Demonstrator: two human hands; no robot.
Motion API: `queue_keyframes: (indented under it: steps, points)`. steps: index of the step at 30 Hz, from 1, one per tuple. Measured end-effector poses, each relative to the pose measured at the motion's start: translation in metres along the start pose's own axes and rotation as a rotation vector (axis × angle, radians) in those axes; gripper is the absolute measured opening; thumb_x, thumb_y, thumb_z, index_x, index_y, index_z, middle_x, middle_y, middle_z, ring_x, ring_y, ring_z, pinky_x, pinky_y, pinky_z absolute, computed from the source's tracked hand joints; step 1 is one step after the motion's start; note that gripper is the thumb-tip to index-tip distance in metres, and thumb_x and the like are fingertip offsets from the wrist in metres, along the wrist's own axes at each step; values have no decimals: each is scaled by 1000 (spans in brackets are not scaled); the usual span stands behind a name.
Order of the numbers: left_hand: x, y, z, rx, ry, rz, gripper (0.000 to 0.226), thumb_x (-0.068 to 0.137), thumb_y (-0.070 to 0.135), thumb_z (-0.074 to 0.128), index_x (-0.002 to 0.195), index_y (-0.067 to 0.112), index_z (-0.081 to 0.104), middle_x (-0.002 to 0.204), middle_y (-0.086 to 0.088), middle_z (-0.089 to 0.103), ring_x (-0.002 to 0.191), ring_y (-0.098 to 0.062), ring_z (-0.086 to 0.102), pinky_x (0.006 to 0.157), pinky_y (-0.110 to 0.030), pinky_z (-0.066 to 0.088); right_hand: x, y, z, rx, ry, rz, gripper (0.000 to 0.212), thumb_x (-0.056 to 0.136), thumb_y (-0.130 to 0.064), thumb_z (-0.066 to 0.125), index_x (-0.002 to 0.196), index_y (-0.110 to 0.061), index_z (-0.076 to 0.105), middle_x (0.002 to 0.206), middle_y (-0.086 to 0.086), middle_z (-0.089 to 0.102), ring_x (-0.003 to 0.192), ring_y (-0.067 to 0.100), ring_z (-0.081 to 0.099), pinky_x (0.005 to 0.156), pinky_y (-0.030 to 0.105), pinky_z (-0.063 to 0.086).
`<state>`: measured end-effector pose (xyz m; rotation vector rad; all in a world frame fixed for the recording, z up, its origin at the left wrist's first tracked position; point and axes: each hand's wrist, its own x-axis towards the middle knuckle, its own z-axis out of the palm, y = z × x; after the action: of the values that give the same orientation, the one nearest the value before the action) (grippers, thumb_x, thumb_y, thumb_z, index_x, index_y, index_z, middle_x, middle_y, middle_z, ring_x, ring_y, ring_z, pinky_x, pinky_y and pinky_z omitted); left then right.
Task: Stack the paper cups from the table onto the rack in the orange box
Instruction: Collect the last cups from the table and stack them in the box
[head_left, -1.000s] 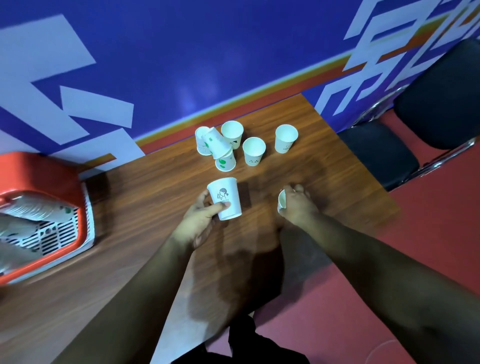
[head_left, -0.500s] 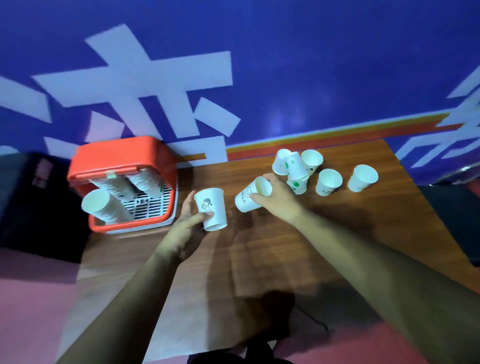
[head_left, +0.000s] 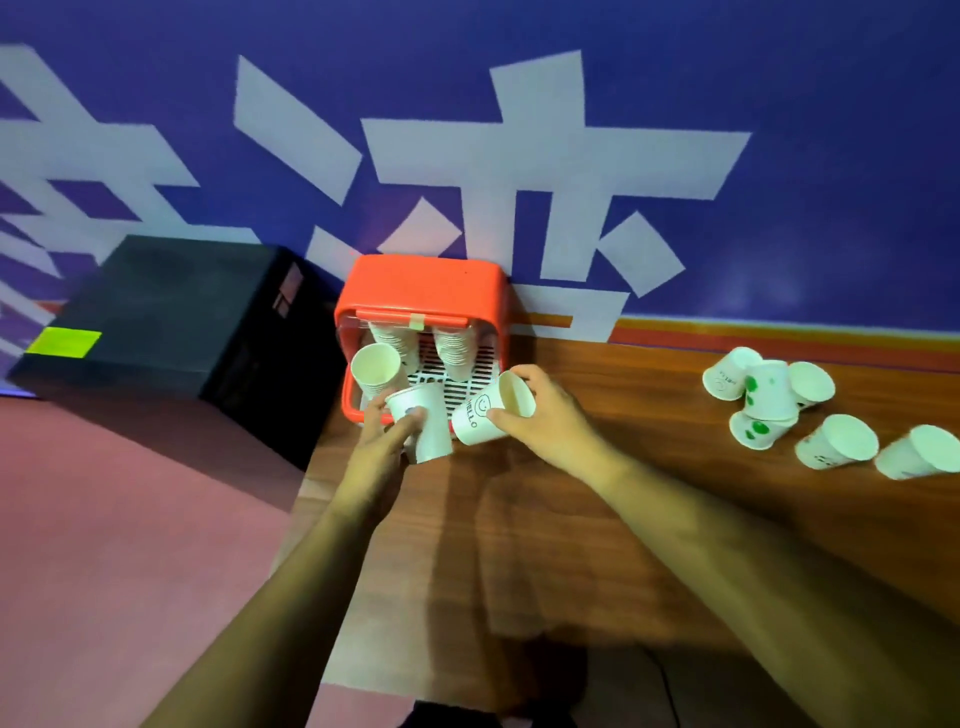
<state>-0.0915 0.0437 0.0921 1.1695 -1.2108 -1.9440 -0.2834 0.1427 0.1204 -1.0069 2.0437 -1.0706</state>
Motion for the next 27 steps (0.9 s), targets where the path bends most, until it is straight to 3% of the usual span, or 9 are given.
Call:
queue_keyframes:
  steps: [3,6,9,12,16,20,22,24,27]
  points:
    - [13,13,-25,44,66,119,68,80,28,71,140,25,41,118,5,67,107,-12,66,78,-33,55,12,-6,14,-20,35,0,59,77,-26,79,129,-28,51,126,-3,50,111,11,50,89,25,40]
    - [26,31,-48,106,133,237,76,78,32,77,143,30,38,130,17,59,117,5,59,92,-20,50,24,-8,29,-49,29,28,63,78,-25,78,134,-27,48,129,-1,48,113,10,47,90,24,39]
    - [46,46,-63,175,138,353,73,84,15,76,144,23,34,133,10,51,116,7,56,97,-17,47,35,-7,45,-93,26,72,67,79,-26,78,137,-24,46,133,4,48,114,13,47,92,23,36]
    - [70,53,-72,288,97,419,68,82,9,76,136,19,36,132,1,48,114,5,54,96,-17,47,45,-6,60,-132,30,110,68,78,-28,79,138,-24,46,134,5,48,120,19,48,93,24,35]
    - [92,46,-76,412,73,410,70,82,3,78,137,19,36,127,7,49,115,1,54,94,-13,45,53,-3,74,-127,48,121,64,77,-26,80,134,-24,49,130,4,50,116,18,50,90,24,37]
    - [106,34,-77,615,28,399,73,79,5,79,140,18,41,132,4,49,122,-10,51,106,-30,45,58,1,79,-123,50,128,67,78,-28,79,137,-26,46,135,2,47,114,14,48,90,27,41]
    - [114,25,-80,766,40,389,75,78,12,79,143,17,42,135,-5,48,127,-20,44,110,-35,39,60,4,79,-125,40,139,70,79,-29,78,139,-28,44,139,0,45,120,16,48,94,29,42]
    - [116,19,-81,867,30,329,77,81,23,78,147,22,39,139,-10,43,132,-27,35,107,-31,31,61,7,78,-125,39,141,73,78,-27,77,142,-29,41,143,-1,43,126,18,46,100,31,41]
    - [115,12,-82,848,-6,270,75,86,34,75,150,31,36,143,-6,39,135,-19,29,105,-27,26,63,13,77,-136,34,161,79,77,-26,78,144,-26,36,144,-1,44,128,18,45,102,32,41]
